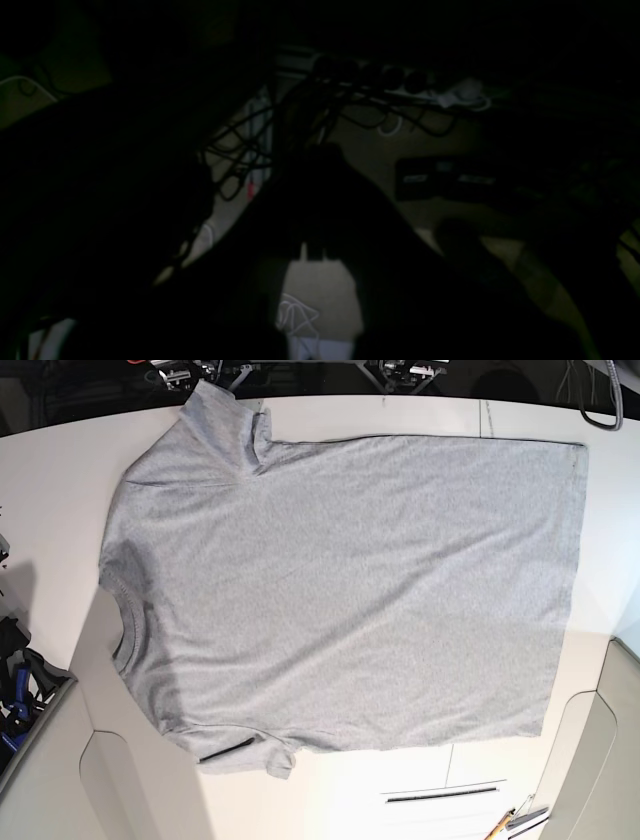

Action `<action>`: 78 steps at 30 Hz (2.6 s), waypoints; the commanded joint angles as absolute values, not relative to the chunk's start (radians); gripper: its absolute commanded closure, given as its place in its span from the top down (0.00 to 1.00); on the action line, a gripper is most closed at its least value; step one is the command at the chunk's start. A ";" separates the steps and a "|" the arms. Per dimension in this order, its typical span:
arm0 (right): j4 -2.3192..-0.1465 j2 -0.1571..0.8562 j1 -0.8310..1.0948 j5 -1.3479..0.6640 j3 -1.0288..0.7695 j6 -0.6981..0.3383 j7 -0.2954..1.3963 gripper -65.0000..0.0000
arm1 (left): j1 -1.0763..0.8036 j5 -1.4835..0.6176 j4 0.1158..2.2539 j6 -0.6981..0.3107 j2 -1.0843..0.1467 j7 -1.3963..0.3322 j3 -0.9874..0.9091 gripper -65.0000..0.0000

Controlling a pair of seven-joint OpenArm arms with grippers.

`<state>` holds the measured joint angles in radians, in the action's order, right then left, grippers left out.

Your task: Fold the T-shirt properly

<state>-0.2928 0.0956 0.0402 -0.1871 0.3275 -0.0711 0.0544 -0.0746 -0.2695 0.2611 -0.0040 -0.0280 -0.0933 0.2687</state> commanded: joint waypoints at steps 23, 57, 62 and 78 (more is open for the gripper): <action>-1.640 0.484 0.958 -0.457 0.056 -0.196 0.186 0.00 | -0.950 -0.876 1.201 -0.698 -0.524 -0.630 -0.156 0.00; -1.776 0.116 0.554 -0.624 -0.614 -0.321 0.452 0.47 | -0.897 -1.484 1.566 -0.698 -0.524 -1.052 -0.847 0.41; -1.674 0.116 0.499 -0.633 -0.598 -0.323 0.488 0.50 | -0.881 -1.484 1.566 -0.698 -0.525 -1.052 -0.847 0.41; -1.602 0.115 0.463 -0.703 -0.482 -0.375 0.603 0.50 | -0.875 -1.484 1.566 -0.698 -0.533 -1.044 -0.854 0.42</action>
